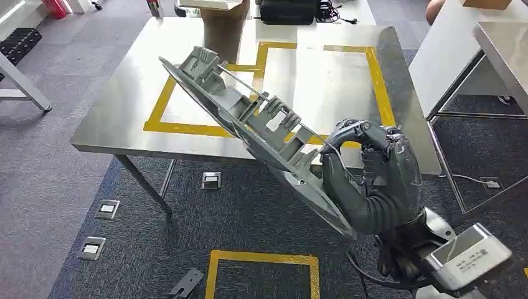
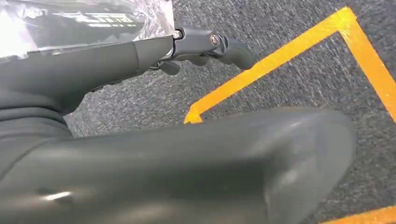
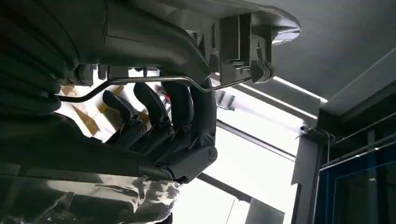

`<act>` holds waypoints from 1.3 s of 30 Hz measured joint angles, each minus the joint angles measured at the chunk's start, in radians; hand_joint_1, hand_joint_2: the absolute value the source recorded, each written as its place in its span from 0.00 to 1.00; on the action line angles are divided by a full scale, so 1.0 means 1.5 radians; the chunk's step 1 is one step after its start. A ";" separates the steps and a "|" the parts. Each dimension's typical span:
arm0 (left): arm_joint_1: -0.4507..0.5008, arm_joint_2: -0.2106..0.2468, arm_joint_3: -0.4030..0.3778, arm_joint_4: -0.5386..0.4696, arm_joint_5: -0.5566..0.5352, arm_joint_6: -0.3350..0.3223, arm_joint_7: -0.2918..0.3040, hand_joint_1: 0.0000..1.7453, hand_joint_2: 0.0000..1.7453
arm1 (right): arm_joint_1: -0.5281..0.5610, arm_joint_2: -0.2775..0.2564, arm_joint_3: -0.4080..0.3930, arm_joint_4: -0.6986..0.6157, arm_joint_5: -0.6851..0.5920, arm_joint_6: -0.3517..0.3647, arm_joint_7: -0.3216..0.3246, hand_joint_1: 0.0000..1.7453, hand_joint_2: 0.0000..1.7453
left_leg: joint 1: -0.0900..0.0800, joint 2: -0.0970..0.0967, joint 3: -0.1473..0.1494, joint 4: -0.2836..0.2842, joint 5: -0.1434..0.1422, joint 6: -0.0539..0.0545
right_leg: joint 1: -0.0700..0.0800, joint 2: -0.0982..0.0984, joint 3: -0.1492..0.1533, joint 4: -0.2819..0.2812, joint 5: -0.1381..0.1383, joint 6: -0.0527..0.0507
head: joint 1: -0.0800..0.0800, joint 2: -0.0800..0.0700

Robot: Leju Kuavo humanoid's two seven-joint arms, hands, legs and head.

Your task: Take the parts from the cabinet and place them on the table.

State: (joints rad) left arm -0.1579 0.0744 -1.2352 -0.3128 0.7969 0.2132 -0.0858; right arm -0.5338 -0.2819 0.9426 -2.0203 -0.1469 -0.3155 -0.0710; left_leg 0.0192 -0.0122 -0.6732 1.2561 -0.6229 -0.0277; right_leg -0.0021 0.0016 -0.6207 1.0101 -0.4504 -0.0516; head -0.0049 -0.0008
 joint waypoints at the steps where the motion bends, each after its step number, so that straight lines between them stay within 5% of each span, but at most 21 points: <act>1: 0.002 0.001 0.000 0.000 0.000 0.000 0.000 0.00 1.00 | 0.000 0.000 0.000 0.000 0.000 0.000 0.000 1.00 1.00 | 0.000 0.000 -0.020 0.034 -0.006 -0.002 | 0.000 0.001 0.001 0.001 -0.002 0.001 | -0.001 0.000; 3: 0.003 0.002 0.000 0.000 0.000 0.000 0.001 0.00 1.00 | 0.002 0.000 0.000 0.000 0.000 0.000 0.000 1.00 1.00 | 0.002 0.000 -0.015 0.009 0.031 -0.005 | -0.001 0.003 0.004 0.005 -0.007 0.003 | -0.003 0.000; 5: 0.002 0.002 0.001 0.000 0.000 0.000 0.001 0.00 1.00 | 0.003 0.000 0.000 0.000 0.000 0.000 0.000 1.00 1.00 | 0.003 0.001 0.027 -0.093 0.095 -0.006 | -0.004 0.004 0.010 0.012 -0.016 0.009 | -0.004 0.000; 7: 0.002 0.001 0.001 0.000 0.000 0.000 0.001 0.00 1.00 | 0.003 0.000 0.000 0.000 0.000 -0.001 -0.001 1.00 1.00 | 0.000 0.000 0.044 -0.132 0.094 -0.002 | 0.001 0.004 0.007 0.022 -0.023 0.017 | -0.007 0.000; 8: 0.000 0.001 0.001 0.000 0.000 0.000 0.001 0.00 1.00 | 0.003 0.000 -0.001 0.000 0.000 -0.001 -0.001 1.00 1.00 | 0.000 0.000 0.052 -0.138 0.082 0.007 | 0.001 0.005 0.002 0.022 -0.021 0.021 | -0.008 0.000; 12: 0.002 0.001 0.001 0.000 0.000 0.001 0.001 0.00 1.00 | 0.004 0.000 -0.001 0.000 -0.001 -0.001 -0.001 1.00 1.00 | 0.004 -0.001 0.052 -0.143 0.086 0.021 | -0.001 0.003 -0.001 0.030 -0.030 0.034 | -0.003 0.000; 15: 0.001 0.001 0.002 0.000 0.000 0.001 0.000 0.00 1.00 | 0.004 0.000 -0.005 0.000 -0.001 -0.001 -0.002 1.00 1.00 | 0.003 0.000 0.052 -0.143 0.083 0.028 | -0.004 0.002 -0.072 0.164 -0.089 0.040 | 0.006 0.000; 16: 0.002 0.002 0.002 0.000 0.000 0.001 0.000 0.00 1.00 | 0.005 0.000 -0.005 0.000 -0.001 -0.001 -0.002 1.00 1.00 | 0.002 0.000 0.053 -0.143 0.082 0.029 | -0.004 0.002 -0.100 0.211 -0.101 0.041 | 0.006 0.000; 17: 0.003 0.002 0.002 0.000 0.000 0.001 0.000 0.00 1.00 | 0.006 -0.001 -0.005 0.000 -0.001 -0.001 -0.002 1.00 1.00 | 0.001 0.000 0.055 -0.143 0.081 0.031 | -0.004 0.002 -0.112 0.225 -0.092 0.040 | 0.006 0.000; 19: 0.002 0.001 0.002 0.000 0.000 0.001 0.000 0.00 1.00 | 0.006 -0.001 -0.005 0.000 -0.001 -0.001 -0.002 1.00 1.00 | 0.000 -0.002 0.061 -0.143 0.077 0.030 | -0.003 0.002 -0.090 0.162 -0.037 0.033 | 0.008 0.000; 21: 0.002 0.001 0.004 0.000 0.000 0.001 0.000 0.00 1.00 | 0.005 -0.001 -0.006 0.000 -0.001 -0.001 -0.002 1.00 1.00 | -0.002 -0.003 0.070 -0.143 0.071 0.028 | 0.002 0.002 -0.039 0.044 0.020 0.020 | 0.009 0.000; 25: 0.001 -0.001 0.009 0.000 0.000 0.000 0.000 0.00 1.00 | 0.004 0.000 -0.009 0.000 -0.001 -0.001 -0.002 1.00 1.00 | -0.001 -0.002 0.068 -0.148 0.070 0.013 | 0.009 0.003 -0.026 0.023 0.000 0.012 | 0.010 0.000; 27: 0.001 0.000 0.011 0.000 0.000 0.001 0.000 0.00 1.00 | 0.004 0.000 -0.010 0.000 -0.001 -0.001 -0.002 1.00 1.00 | -0.001 -0.002 0.071 -0.146 0.061 0.007 | 0.001 0.002 -0.012 0.005 0.005 0.008 | 0.009 0.000; 28: 0.001 -0.001 0.011 0.000 0.000 0.001 0.000 0.00 1.00 | 0.003 0.000 -0.010 0.000 -0.001 -0.001 -0.002 1.00 1.00 | -0.002 0.000 0.066 -0.128 0.049 0.004 | 0.001 0.001 -0.005 0.000 0.004 0.005 | 0.006 0.000; 30: 0.001 -0.001 0.012 0.000 0.000 0.001 0.000 0.00 1.00 | 0.004 0.000 -0.010 0.000 -0.001 -0.001 -0.002 1.00 1.00 | -0.001 0.000 0.021 -0.033 0.005 0.000 | 0.001 0.000 -0.001 -0.001 0.002 0.001 | 0.000 0.000; 32: 0.003 0.000 0.012 0.000 0.000 0.001 0.000 0.00 1.00 | 0.004 0.000 -0.010 0.000 -0.001 -0.001 -0.002 1.00 1.00 | -0.001 0.000 -0.016 0.030 -0.005 -0.004 | 0.002 0.001 0.001 0.002 -0.002 0.001 | -0.001 0.000; 34: 0.003 0.001 0.012 0.000 0.000 0.001 0.000 0.00 1.00 | 0.006 0.000 -0.010 0.000 -0.001 -0.001 -0.002 1.00 1.00 | 0.000 0.001 -0.005 -0.014 0.043 -0.005 | 0.000 0.003 0.004 0.007 -0.008 0.003 | -0.003 0.000; 36: 0.003 0.002 0.012 0.000 0.000 0.001 0.000 0.00 1.00 | 0.006 0.000 -0.010 0.000 -0.001 -0.001 -0.002 1.00 1.00 | 0.001 0.001 0.037 -0.122 0.102 -0.004 | -0.001 0.003 0.009 0.014 -0.017 0.009 | -0.004 0.000; 39: 0.002 0.002 0.012 0.000 0.000 0.000 0.001 0.00 1.00 | 0.004 0.000 -0.011 0.000 -0.002 -0.001 -0.002 1.00 1.00 | -0.003 0.000 0.049 -0.139 0.085 0.011 | 0.004 0.004 0.001 0.020 -0.019 0.019 | -0.005 0.000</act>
State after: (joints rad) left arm -0.1554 0.0767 -1.2165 -0.3128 0.7969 0.2136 -0.0851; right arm -0.5271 -0.2819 0.9255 -2.0203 -0.1492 -0.3174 -0.0744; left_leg 0.0143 -0.0122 -0.5993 1.0471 -0.4955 -0.0118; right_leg 0.0035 0.0080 -0.6193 1.0399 -0.4782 -0.0231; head -0.0126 -0.0008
